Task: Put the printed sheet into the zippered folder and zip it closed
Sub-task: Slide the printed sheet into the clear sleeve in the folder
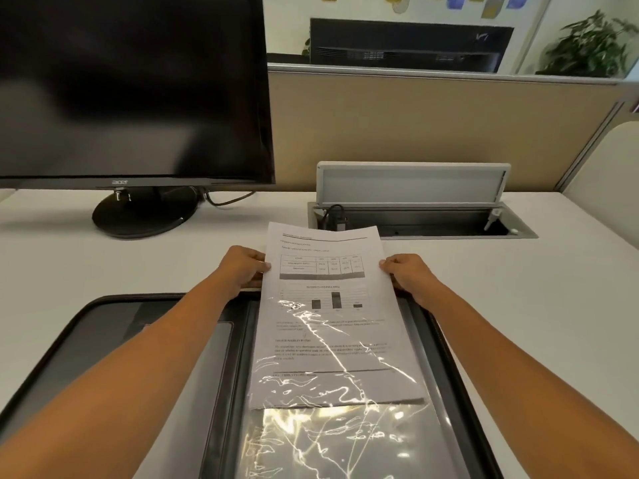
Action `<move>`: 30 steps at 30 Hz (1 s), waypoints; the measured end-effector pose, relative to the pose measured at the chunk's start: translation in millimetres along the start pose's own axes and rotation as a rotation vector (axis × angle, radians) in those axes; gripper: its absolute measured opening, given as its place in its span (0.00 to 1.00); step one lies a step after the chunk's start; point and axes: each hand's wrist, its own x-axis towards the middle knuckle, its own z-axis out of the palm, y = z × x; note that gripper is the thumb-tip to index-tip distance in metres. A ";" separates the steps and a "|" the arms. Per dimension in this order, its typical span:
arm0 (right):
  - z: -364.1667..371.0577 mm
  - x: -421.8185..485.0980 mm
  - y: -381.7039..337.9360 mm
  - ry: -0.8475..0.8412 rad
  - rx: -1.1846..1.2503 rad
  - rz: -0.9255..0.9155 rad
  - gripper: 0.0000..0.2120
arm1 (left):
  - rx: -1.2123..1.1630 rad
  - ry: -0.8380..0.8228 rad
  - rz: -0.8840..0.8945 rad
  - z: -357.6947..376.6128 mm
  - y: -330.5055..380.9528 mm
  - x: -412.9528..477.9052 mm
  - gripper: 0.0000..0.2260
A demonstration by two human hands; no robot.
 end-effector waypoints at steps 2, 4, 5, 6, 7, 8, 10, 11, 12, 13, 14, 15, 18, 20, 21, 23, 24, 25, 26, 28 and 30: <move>-3.3 -4.5 3.5 0.109 -0.085 -0.062 0.12 | -0.005 0.005 0.001 0.3 0.7 -1.5 0.10; -8.5 -10.6 6.9 0.163 -0.154 -0.112 0.11 | -0.018 0.012 0.002 1.3 0.4 -3.1 0.09; -11.8 -13.9 8.7 0.164 -0.190 -0.120 0.11 | -0.022 0.011 0.002 2.2 -0.2 -3.8 0.09; -15.4 -17.6 10.2 0.146 -0.219 -0.113 0.10 | -0.022 0.009 0.000 3.0 -0.6 -4.9 0.07; -19.1 -21.4 11.4 0.114 -0.242 -0.094 0.10 | -0.024 0.010 -0.001 3.9 -1.1 -5.5 0.07; -22.5 -25.5 12.4 0.074 -0.259 -0.069 0.11 | -0.024 0.013 -0.001 4.5 -1.6 -6.1 0.06; -27.9 -33.3 13.8 -0.012 -0.281 -0.022 0.13 | -0.019 0.021 -0.001 5.3 -1.9 -6.3 0.05; -29.6 -37.2 14.8 -0.049 -0.289 0.000 0.13 | -0.017 0.024 0.000 5.6 -2.2 -5.8 0.05; -30.4 -40.6 15.9 -0.081 -0.293 0.022 0.13 | -0.019 0.027 0.000 5.6 -2.5 -5.5 0.05; -30.6 -43.4 17.1 -0.104 -0.291 0.044 0.13 | -0.023 0.030 -0.002 5.8 -2.7 -4.9 0.05; -30.7 -45.7 18.2 -0.118 -0.285 0.062 0.13 | -0.030 0.032 -0.006 5.6 -3.0 -4.4 0.06; -30.6 -47.4 18.6 -0.124 -0.277 0.075 0.12 | -0.037 0.034 -0.008 5.4 -3.6 -3.8 0.07; -29.7 -50.9 17.7 -0.140 -0.257 0.104 0.12 | -0.076 0.040 -0.018 4.7 -5.6 -2.0 0.05; -28.2 -52.2 17.4 -0.144 -0.232 0.126 0.11 | -0.103 0.048 -0.032 4.6 -7.2 -1.4 0.04; -27.3 -52.7 17.3 -0.141 -0.211 0.135 0.11 | -0.117 0.054 -0.039 4.7 -8.4 -0.5 0.06; -25.8 -53.3 17.1 -0.133 -0.131 0.143 0.09 | -0.137 0.064 -0.051 5.0 -10.4 -0.2 0.07; -25.3 -53.3 17.1 -0.131 -0.076 0.144 0.09 | -0.143 0.065 -0.058 4.9 -11.0 -0.4 0.07; -24.9 -53.0 17.1 -0.130 -0.014 0.146 0.09 | -0.149 0.066 -0.062 4.9 -11.4 -0.3 0.08; -25.1 -52.8 17.6 -0.133 0.045 0.152 0.09 | -0.153 0.065 -0.065 5.0 -11.3 -0.6 0.08; -25.8 -51.7 19.1 -0.147 0.157 0.176 0.07 | -0.154 0.067 -0.065 5.2 -10.9 -0.9 0.08; -27.5 -50.0 21.9 -0.141 0.261 0.195 0.05 | -0.155 0.068 -0.061 5.7 -10.0 -1.0 0.07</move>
